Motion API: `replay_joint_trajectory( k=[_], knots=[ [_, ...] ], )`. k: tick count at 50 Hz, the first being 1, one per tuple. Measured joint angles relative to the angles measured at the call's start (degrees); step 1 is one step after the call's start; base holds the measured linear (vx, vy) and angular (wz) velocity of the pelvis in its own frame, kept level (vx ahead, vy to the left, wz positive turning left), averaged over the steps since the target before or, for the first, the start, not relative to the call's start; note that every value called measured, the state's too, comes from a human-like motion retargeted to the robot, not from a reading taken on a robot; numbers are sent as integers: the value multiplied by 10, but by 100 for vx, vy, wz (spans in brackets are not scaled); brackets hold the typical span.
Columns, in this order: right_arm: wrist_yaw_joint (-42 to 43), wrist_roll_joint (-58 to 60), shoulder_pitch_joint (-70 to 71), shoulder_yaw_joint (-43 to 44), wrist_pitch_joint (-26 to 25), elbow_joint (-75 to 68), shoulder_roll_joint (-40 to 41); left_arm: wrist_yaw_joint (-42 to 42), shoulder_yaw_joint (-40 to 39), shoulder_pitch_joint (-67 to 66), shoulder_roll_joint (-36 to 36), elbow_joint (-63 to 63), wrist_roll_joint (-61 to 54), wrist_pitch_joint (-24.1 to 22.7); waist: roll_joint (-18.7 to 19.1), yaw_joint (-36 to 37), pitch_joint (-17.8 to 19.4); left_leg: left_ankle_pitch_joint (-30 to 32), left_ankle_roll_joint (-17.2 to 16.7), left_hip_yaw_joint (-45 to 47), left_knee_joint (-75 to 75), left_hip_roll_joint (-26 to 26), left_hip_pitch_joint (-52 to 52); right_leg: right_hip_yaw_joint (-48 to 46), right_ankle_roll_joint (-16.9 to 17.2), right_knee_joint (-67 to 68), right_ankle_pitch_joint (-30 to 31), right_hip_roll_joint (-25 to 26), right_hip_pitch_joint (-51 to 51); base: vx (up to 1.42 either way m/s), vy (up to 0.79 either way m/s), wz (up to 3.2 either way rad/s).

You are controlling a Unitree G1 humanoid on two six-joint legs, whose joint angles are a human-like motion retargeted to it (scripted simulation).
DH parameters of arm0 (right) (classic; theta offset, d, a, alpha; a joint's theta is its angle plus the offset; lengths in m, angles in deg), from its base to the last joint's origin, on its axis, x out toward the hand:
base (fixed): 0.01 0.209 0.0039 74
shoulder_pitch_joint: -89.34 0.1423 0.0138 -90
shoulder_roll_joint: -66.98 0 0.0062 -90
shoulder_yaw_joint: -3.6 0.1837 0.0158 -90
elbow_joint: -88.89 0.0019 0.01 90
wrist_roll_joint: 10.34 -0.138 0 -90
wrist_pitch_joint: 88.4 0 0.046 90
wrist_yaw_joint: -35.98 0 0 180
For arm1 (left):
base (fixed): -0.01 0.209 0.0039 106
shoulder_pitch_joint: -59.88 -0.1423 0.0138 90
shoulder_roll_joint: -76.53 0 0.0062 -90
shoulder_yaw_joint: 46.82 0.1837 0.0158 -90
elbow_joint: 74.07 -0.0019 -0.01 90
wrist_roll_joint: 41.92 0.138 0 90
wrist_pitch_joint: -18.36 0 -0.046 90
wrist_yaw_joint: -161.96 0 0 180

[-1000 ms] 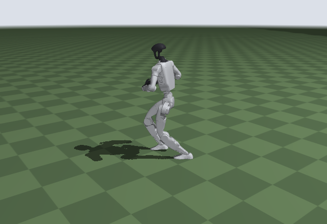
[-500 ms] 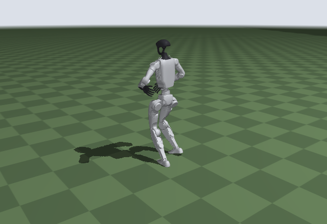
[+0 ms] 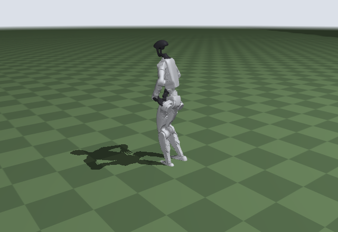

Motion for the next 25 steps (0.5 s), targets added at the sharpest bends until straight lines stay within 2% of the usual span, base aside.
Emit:
replay_joint_trajectory(
  k=[3, 6, 9, 12, 15, 18, 22, 25],
  knots=[
    [-5, -4, 18, -8, 8, 37, -5, 18, 21, -8, 21, -20, 1, 6, 8, -21, -3, -37, 17, 102, 90, 54, -53, -50, 9, -12, 3, -24, -6, -17, 7, 144],
    [-7, -3, 32, -14, 15, 60, 3, 34, 30, -25, 44, -46, 1, 13, 19, -36, -18, -86, 38, 199, 195, 136, -80, -99, 12, -18, 4, -34, -9, -9, 11, 118],
    [-11, -4, 45, -26, 20, 65, 19, 40, 13, -51, 77, -81, -2, 11, 71, -30, -52, -140, 44, 259, 286, 275, -91, -166, -1, -106, 43, 28, 28, 1, 16, 62],
    [-14, 0, 34, -29, 27, 56, 38, 35, 8, -80, 103, -97, -12, 14, 82, -32, -68, -160, 47, 301, 302, 320, -74, -209, -7, -100, 40, 23, 38, 2, 20, 135],
    [-15, 4, 16, -38, 33, 41, 53, 30, 3, -106, 127, -112, -18, 13, 86, -25, -70, -182, 46, 297, 291, 317, -59, -239, -19, -78, 37, 7, 56, 4, 21, 158],
    [-8, 5, -8, -33, 33, 24, 60, 25, -2, -117, 138, -124, -18, 12, 85, -15, -67, -200, 50, 257, 280, 275, -56, -247, -36, 0, 30, -30, 52, 7, 19, 211],
    [16, -1, -46, -6, 30, 1, 68, 1, -18, -122, 138, -134, -15, 1, 74, -12, -41, -194, 59, 174, 262, 178, -48, -186, -59, 134, 26, -78, 19, 6, 11, 301],
    [43, -14, -67, 29, 27, -4, 70, -18, -34, -115, 123, -130, -7, -14, 47, -31, -14, -157, 59, 92, 213, 67, -29, -95, -61, 212, 18, -94, -19, 4, -1, 389]
  ],
)
